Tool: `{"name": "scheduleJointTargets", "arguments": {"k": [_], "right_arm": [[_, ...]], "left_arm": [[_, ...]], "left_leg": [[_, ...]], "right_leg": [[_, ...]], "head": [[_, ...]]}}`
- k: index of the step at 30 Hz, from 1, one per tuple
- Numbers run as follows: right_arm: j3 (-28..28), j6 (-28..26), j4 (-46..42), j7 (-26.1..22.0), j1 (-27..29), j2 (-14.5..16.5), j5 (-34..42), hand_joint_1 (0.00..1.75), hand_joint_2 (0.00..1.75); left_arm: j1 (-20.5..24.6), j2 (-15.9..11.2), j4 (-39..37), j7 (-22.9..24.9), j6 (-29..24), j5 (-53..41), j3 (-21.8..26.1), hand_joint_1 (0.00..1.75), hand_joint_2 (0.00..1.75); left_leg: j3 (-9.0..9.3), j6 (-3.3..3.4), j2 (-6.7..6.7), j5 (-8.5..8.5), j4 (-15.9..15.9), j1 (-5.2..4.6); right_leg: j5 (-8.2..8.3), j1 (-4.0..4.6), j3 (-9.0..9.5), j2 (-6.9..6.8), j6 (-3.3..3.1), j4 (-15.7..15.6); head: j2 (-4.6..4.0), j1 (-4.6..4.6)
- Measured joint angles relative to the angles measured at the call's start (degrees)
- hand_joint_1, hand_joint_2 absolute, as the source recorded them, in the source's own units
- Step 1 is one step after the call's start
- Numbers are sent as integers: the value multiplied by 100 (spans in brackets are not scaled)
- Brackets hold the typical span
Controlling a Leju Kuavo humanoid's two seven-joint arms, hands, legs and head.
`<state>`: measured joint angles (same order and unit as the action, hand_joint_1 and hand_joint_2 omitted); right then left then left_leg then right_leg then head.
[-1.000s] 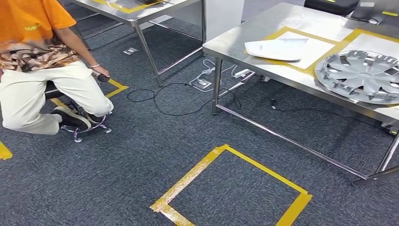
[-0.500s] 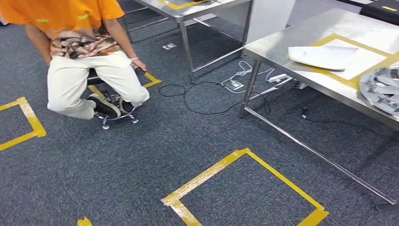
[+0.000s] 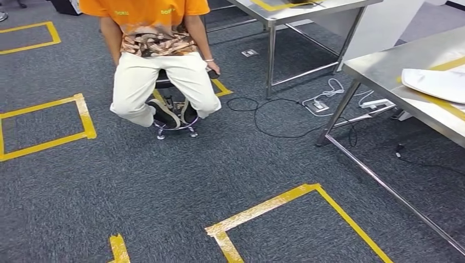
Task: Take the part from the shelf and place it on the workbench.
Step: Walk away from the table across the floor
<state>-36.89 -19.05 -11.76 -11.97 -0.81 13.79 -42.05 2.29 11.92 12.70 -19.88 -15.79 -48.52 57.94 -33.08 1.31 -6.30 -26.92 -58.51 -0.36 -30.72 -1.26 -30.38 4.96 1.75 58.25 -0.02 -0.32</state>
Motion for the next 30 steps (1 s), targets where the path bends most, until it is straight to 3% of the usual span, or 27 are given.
{"name": "scheduleJointTargets", "arguments": {"k": [2,3,5,6,8,9,10,11,13,15,17,18,20,21,22,23,24,25,26,28,30], "right_arm": [[1,2,1,-4,-2,3,-12,0,0],[1,2,1,-7,-4,6,-20,0,0],[2,3,1,-16,-3,11,-39,0,0],[2,4,1,-20,4,12,-48,0,0],[-1,5,1,-21,15,9,-54,0,0],[-1,5,1,-21,14,8,-56,0,0],[-1,7,1,-22,7,7,-56,0,0],[-1,9,1,-24,1,8,-56,0,0],[0,12,1,-29,-4,9,-57,0,0],[-1,13,1,-31,-6,9,-57,0,0],[-1,14,1,-31,-19,9,-59,0,0],[0,16,1,-32,-25,9,-61,0,0],[0,21,1,-34,-27,9,-63,0,0],[0,24,1,-34,-20,9,-63,0,0],[0,26,1,-34,-10,7,-63,0,0],[-1,29,1,-32,0,4,-63,0,0],[-1,31,1,-30,7,1,-64,0,0],[-2,34,1,-28,8,-2,-64,0,0],[-2,37,1,-27,5,-3,-65,0,0],[-2,45,2,-27,0,-4,-66,0,0],[-1,51,4,-27,-5,-4,-66,0,0]], "left_arm": [[-18,-3,0,42,-5,0,17,0,0],[-28,-4,0,57,-7,0,27,0,0],[-27,-6,0,80,-5,2,42,0,0],[-21,-4,0,85,-1,4,49,0,0],[-13,-3,0,81,14,10,72,0,0],[-19,-3,0,74,22,13,87,0,0],[-28,-3,0,58,34,15,100,0,0],[-37,-3,0,39,46,17,109,0,0],[-31,-3,0,-1,78,17,119,0,0],[-13,-1,0,-19,95,17,122,0,0],[-22,-3,0,-26,97,17,126,0,0],[-33,-3,0,-33,98,17,127,0,0],[-36,-3,0,-49,101,17,129,0,0],[-32,-1,0,-57,102,17,129,0,0],[-26,-1,0,-61,102,17,129,0,0],[-23,1,0,-63,103,17,130,0,0],[-23,1,0,-63,103,17,130,0,0],[-23,2,0,-60,102,16,131,0,0],[-24,2,0,-53,100,14,131,0,0],[-20,2,0,-30,97,9,131,0,0],[-17,2,0,-10,96,3,131,0,0]], "left_leg": [[-35,-66,-102,20,-2,27],[-64,-95,-39,-18,-60,27],[-242,-148,248,-265,-463,24],[-417,-178,415,-461,-849,25],[-732,-217,543,-729,-1541,51],[-778,-227,568,-723,-1663,63],[-693,-226,589,-592,-1514,71],[-507,-215,637,-388,-1165,73],[-99,-162,899,-107,-371,27],[59,-99,1076,-77,-24,-33],[54,-29,973,-73,19,-46],[63,12,909,-58,45,-36],[83,81,782,-24,92,-6],[80,101,718,-21,95,-5],[78,114,643,-23,94,-7],[81,127,564,-25,93,-9],[86,131,482,-29,91,-11],[95,130,397,-32,87,-11],[105,123,313,-38,80,-8],[106,86,158,-64,42,-6],[68,29,22,-75,6,0]], "right_leg": [[27,9,47,-118,-64,-33],[43,7,62,-189,-106,-53],[57,0,90,-357,-175,-89],[47,11,97,-450,-195,-93],[27,26,105,-639,-212,-91],[16,30,112,-729,-212,-91],[4,32,127,-800,-206,-91],[-11,32,149,-867,-195,-91],[-55,47,179,-986,-144,-89],[-96,70,183,-1105,-82,-97],[-121,68,239,-1204,-23,-121],[-162,55,254,-1133,3,-97],[-389,33,103,-826,37,251],[-562,29,-80,-655,44,615],[-724,29,-298,-570,51,1031],[-820,30,-502,-529,58,1383],[-801,31,-632,-512,61,1551],[-662,30,-657,-502,61,1484],[-436,25,-578,-477,58,1209],[-28,-2,-289,-243,45,440],[76,-16,-97,-52,24,44]], "head": [[0,2],[0,-8],[0,-38],[0,-53],[0,-57],[0,-57],[0,-58],[0,-59],[0,-60],[0,-55],[0,-49],[0,-38],[0,-7],[0,13],[0,23],[0,29],[0,30],[0,28],[0,28],[0,26],[0,24]]}}
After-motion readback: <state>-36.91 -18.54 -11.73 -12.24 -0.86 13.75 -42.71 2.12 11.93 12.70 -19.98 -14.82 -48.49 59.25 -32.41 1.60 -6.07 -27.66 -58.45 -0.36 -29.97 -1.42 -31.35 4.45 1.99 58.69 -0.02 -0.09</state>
